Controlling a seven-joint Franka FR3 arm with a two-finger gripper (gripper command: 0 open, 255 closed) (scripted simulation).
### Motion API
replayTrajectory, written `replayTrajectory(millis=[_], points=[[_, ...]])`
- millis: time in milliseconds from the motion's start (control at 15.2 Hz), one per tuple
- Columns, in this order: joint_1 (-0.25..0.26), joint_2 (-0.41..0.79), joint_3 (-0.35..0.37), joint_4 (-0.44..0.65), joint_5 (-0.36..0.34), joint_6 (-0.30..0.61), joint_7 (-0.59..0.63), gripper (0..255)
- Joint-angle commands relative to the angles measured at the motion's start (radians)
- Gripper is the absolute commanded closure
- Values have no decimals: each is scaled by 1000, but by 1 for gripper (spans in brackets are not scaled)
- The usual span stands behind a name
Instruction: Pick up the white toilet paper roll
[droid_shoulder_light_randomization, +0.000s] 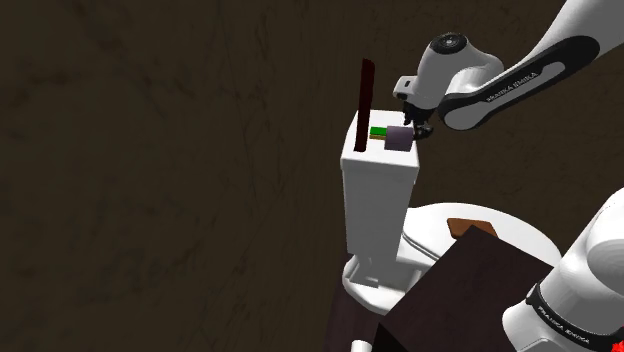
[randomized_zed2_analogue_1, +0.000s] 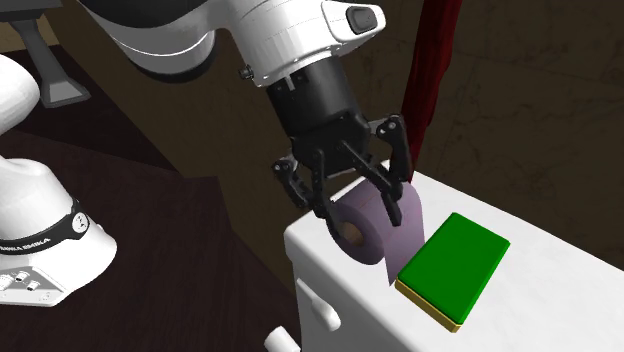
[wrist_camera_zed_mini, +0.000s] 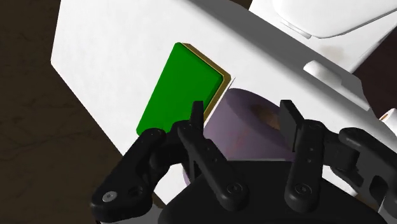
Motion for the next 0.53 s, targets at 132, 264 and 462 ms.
replayTrajectory(millis=[132, 264, 462], points=[[0, 1, 1, -1, -2, 1, 2, 255], [0, 3, 1, 1, -1, 2, 4, 255], [-1, -2, 3, -6, -6, 2, 9, 255]])
